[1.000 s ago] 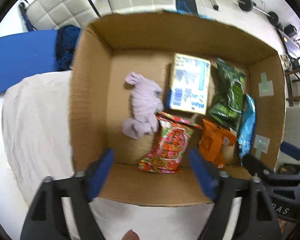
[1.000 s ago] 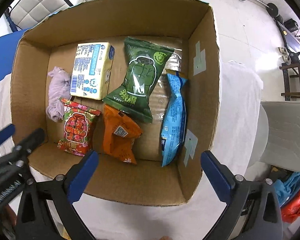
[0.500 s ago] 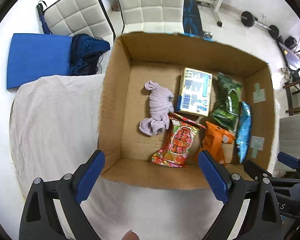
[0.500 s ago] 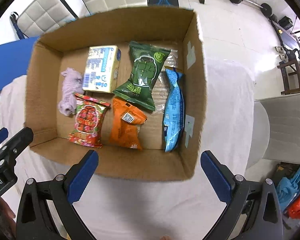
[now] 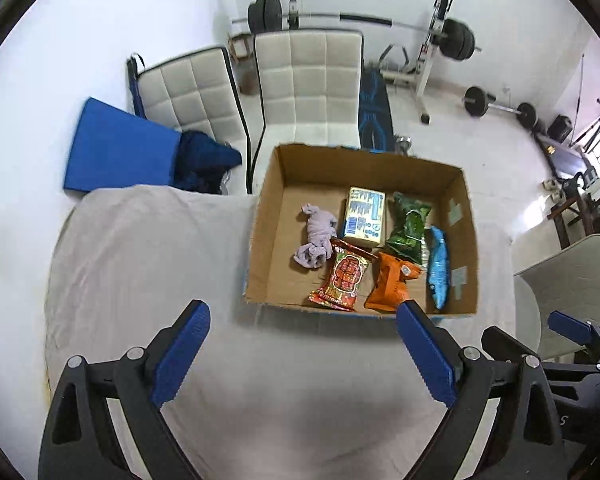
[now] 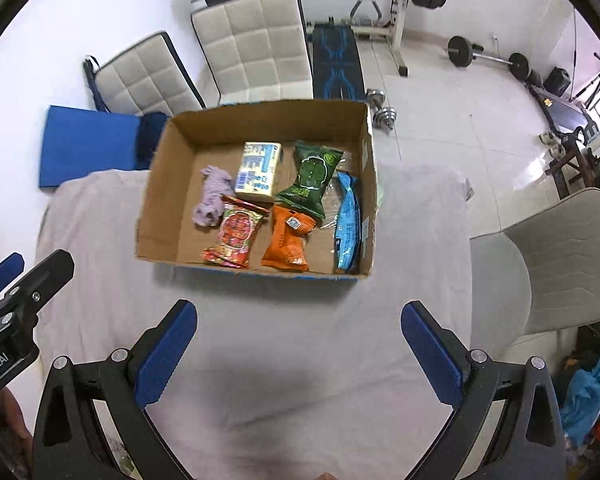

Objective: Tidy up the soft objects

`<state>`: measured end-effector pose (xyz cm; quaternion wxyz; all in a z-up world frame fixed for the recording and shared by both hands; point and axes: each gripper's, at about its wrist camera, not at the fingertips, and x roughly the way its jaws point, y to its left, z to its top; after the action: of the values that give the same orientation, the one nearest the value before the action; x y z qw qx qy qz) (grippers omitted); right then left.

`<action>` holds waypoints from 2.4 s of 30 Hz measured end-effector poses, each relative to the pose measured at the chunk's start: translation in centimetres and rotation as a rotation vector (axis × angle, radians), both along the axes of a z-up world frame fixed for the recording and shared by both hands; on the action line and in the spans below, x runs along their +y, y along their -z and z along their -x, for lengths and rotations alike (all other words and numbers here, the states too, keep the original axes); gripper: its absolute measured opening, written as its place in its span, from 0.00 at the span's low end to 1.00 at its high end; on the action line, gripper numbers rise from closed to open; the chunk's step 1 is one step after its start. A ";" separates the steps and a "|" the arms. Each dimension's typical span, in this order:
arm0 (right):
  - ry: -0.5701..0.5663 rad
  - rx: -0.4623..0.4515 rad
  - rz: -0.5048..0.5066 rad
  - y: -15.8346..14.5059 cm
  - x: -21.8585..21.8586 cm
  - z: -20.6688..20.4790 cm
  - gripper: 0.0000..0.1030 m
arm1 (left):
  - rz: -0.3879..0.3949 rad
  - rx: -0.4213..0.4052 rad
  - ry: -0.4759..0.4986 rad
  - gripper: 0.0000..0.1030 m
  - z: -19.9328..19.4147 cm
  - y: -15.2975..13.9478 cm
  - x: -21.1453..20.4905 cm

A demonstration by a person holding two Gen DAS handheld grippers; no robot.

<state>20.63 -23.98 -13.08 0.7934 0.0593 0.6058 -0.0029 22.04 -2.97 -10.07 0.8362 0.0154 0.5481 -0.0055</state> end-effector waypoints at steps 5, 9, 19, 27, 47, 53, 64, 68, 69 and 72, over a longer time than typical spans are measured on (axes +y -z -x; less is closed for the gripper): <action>0.010 -0.071 0.004 -4.2 0.2 4.3 1.00 | 0.008 -0.040 -0.009 0.93 4.1 -3.7 1.3; 0.013 -0.093 -0.018 -6.8 0.2 7.3 1.00 | 0.006 -0.065 -0.009 0.93 6.7 -5.8 1.8; 0.033 -0.202 0.006 -13.6 -0.2 14.5 1.00 | 0.030 -0.131 0.035 0.93 12.7 -10.6 0.7; 0.017 -0.260 0.027 -17.3 0.0 19.0 1.00 | 0.027 -0.147 0.025 0.93 15.0 -11.7 0.5; 0.064 -0.310 0.061 -18.2 -0.8 18.4 1.00 | -0.005 -0.264 -0.012 0.97 16.5 -12.7 0.2; 0.067 -0.313 0.083 -17.7 -0.6 17.0 1.00 | -0.024 -0.272 -0.028 1.00 15.5 -12.1 0.3; 0.060 -0.325 0.107 -17.6 -0.2 15.9 1.00 | -0.036 -0.266 -0.028 1.00 14.8 -11.6 0.1; 0.059 -0.324 0.107 -17.6 -0.2 15.7 1.00 | -0.040 -0.264 -0.031 1.00 14.9 -11.5 0.2; 0.059 -0.323 0.107 -17.6 -0.2 15.7 1.00 | -0.042 -0.265 -0.031 1.00 14.9 -11.5 0.2; 0.057 -0.322 0.105 -17.5 -0.2 15.6 1.00 | -0.043 -0.264 -0.031 1.00 14.8 -11.5 0.2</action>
<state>4.98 -24.23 4.41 0.8818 0.0347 0.4679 -0.0477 7.22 -2.81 1.41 0.9007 0.0256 0.4333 0.0211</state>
